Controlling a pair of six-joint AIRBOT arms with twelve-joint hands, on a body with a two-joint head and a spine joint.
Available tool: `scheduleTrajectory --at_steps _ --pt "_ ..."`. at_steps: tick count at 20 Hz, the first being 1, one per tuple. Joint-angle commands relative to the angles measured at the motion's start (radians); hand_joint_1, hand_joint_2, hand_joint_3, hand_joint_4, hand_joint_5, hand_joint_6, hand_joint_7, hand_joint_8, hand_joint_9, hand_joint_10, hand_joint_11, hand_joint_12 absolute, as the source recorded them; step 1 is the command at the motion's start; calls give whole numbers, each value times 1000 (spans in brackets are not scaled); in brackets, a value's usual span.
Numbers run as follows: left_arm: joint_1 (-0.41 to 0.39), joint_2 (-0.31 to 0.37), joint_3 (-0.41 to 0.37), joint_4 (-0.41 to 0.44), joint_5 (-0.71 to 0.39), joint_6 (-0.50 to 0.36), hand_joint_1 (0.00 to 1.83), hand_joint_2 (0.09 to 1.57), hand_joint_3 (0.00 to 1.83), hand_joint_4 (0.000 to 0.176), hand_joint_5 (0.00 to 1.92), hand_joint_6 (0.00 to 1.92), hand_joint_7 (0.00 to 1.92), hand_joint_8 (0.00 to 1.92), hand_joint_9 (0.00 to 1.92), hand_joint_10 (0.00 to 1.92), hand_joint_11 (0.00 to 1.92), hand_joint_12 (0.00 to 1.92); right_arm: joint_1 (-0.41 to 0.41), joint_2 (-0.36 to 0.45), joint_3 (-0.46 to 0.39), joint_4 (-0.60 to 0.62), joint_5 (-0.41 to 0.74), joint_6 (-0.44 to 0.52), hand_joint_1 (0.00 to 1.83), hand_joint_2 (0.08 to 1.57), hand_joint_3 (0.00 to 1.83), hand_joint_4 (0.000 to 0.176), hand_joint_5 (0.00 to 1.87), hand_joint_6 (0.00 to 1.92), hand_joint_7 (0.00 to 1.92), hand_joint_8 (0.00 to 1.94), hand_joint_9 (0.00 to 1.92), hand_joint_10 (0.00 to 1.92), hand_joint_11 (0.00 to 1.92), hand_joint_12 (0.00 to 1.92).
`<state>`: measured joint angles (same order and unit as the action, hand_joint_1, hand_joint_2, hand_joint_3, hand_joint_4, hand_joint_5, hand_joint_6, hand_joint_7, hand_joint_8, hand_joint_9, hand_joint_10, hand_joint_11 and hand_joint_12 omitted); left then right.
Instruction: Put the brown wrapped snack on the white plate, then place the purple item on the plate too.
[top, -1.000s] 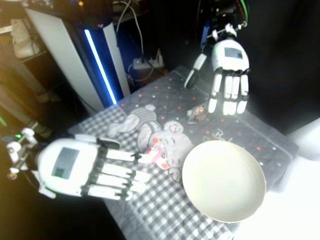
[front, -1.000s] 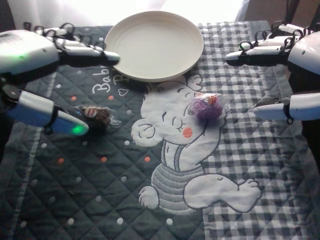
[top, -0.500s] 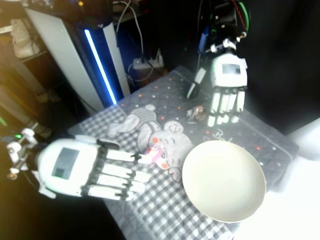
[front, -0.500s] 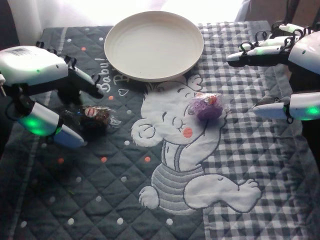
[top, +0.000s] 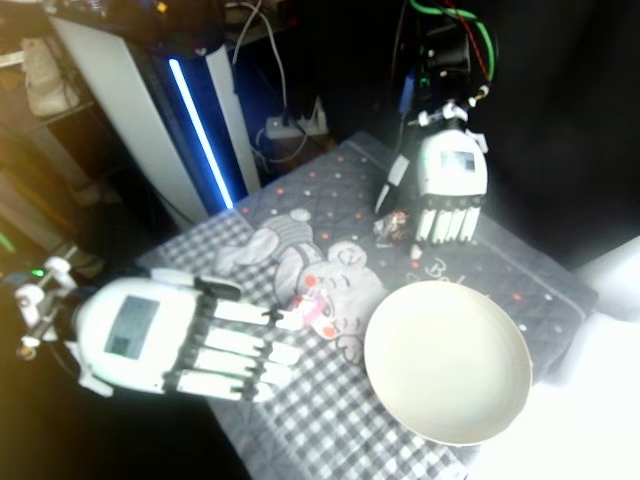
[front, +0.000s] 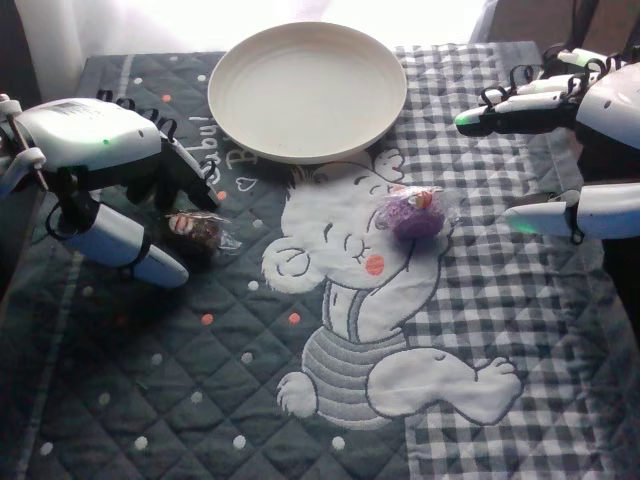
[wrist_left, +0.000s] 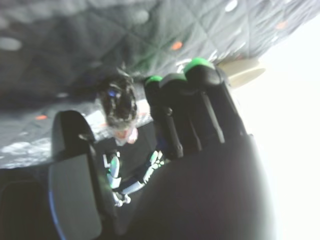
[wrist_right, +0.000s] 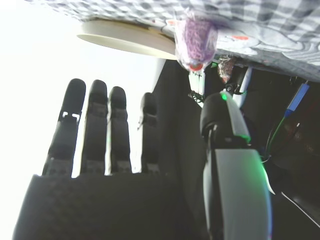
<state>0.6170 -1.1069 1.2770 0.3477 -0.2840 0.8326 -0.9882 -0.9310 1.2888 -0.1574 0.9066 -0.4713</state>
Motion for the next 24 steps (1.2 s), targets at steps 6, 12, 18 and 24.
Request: scheduleTrajectory --at_steps 6,12,18,24 --pt "-10 -21 26 -35 -93 -2 1180 1072 1 0 1077 802 961 1588 1076 1918 901 1921 14 0 7 37 112 3 650 1122 2 88 445 5 405 6 482 8 131 1184" --pt "-118 -37 74 -34 -120 -2 1177 1054 0 0 1126 718 1002 1334 1023 1774 774 1919 14 -6 11 39 112 3 686 1126 3 91 465 0 436 0 526 3 156 1207" --pt "-247 -172 251 -49 -55 -2 1222 1001 0 0 1343 251 1052 1153 1023 1683 744 1880 15 -23 26 40 112 3 709 1127 1 65 480 0 440 0 492 1 109 1147" --pt "-282 -317 413 -57 53 -2 934 979 0 0 1031 277 843 1315 829 1742 630 1916 141 -77 56 -58 55 3 874 1073 0 45 546 6 503 7 544 9 132 1205"
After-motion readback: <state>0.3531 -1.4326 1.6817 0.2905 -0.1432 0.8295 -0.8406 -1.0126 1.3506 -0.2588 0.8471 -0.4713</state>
